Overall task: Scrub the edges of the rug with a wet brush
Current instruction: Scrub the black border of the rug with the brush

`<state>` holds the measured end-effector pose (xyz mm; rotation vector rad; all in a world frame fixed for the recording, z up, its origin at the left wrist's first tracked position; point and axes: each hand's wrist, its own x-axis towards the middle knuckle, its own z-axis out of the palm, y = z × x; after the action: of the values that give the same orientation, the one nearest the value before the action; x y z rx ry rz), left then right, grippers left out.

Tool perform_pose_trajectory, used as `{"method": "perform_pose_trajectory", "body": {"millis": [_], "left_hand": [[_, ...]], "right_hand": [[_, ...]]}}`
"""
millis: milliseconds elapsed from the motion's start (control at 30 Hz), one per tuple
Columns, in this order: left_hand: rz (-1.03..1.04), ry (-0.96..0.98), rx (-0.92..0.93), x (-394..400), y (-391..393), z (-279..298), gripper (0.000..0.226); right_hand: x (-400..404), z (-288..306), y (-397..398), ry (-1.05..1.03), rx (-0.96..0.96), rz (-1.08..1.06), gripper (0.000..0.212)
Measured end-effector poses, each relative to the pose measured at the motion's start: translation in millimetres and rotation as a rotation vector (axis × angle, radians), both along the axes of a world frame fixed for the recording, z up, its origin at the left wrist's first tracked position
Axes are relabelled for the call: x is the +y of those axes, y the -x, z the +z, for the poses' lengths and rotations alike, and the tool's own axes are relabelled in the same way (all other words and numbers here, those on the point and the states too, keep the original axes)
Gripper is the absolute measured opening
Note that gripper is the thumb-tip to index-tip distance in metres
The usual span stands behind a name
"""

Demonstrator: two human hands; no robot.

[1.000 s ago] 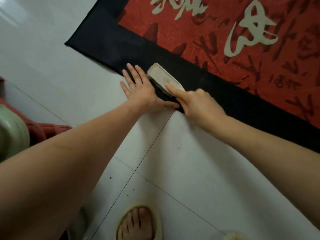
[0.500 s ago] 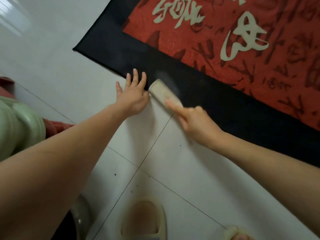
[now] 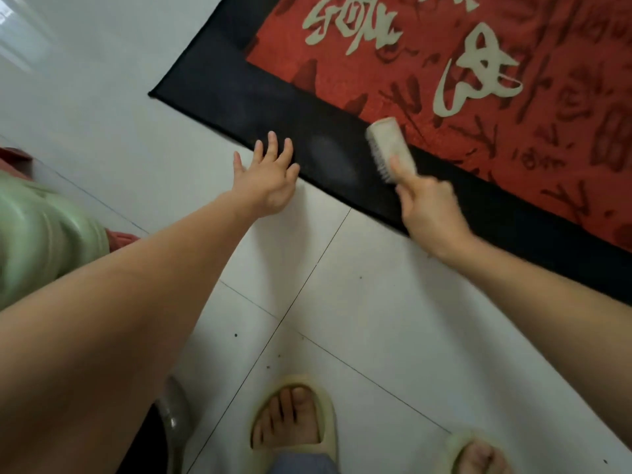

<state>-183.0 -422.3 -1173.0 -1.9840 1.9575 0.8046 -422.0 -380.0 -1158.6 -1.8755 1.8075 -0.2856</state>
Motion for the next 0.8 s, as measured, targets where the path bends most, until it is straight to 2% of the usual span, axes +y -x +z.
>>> {"method": "perform_pose_trajectory", "body": {"millis": [100,133,167,233,267,300,367,400,433,467,533,600,667,733,800], "left_hand": [[-0.008,-0.025,-0.016,-1,-1,3,0.057],[-0.009,-0.028,-0.02,0,-1,4,0.057],[-0.015,-0.03,-0.024,0,0,4,0.058],[-0.023,-0.035,-0.03,-1,0,3,0.058],[-0.023,-0.042,-0.035,-1,-1,4,0.059],[-0.029,-0.058,-0.051,-2,-2,5,0.059],[-0.056,-0.064,-0.117,-6,0,9,0.06],[-0.061,-0.035,-0.153,-7,3,10,0.06],[-0.071,0.02,-0.16,-8,10,12,0.059],[-0.087,0.09,-0.12,-9,19,13,0.056],[-0.181,0.167,0.063,-7,42,14,0.054],[-0.29,0.093,0.189,-2,63,11,0.059],[-0.335,0.018,0.2,3,68,3,0.062],[-0.352,0.004,0.189,3,64,-2,0.063],[-0.325,-0.021,0.221,3,59,0,0.065]], "right_hand": [[33,14,-17,-0.204,-0.081,0.377,0.046],[30,20,-13,-0.187,-0.042,0.417,0.044],[18,18,-4,-0.123,-0.033,0.335,0.043],[3,9,6,0.002,-0.079,-0.014,0.042],[4,7,1,0.013,-0.05,-0.057,0.045],[15,7,-7,-0.045,-0.03,0.01,0.048],[37,20,-16,-0.225,-0.034,0.291,0.046],[40,34,-15,-0.274,-0.038,0.364,0.044],[34,41,-8,-0.25,-0.058,0.351,0.042],[21,45,3,-0.166,-0.096,0.238,0.041],[-11,40,30,0.009,-0.136,-0.119,0.04],[-17,23,28,0.03,-0.042,-0.26,0.041],[12,-3,-1,-0.037,-0.017,-0.146,0.046],[41,-8,-16,-0.062,-0.078,0.004,0.05],[28,-6,10,-0.062,0.024,0.056,0.047]]}}
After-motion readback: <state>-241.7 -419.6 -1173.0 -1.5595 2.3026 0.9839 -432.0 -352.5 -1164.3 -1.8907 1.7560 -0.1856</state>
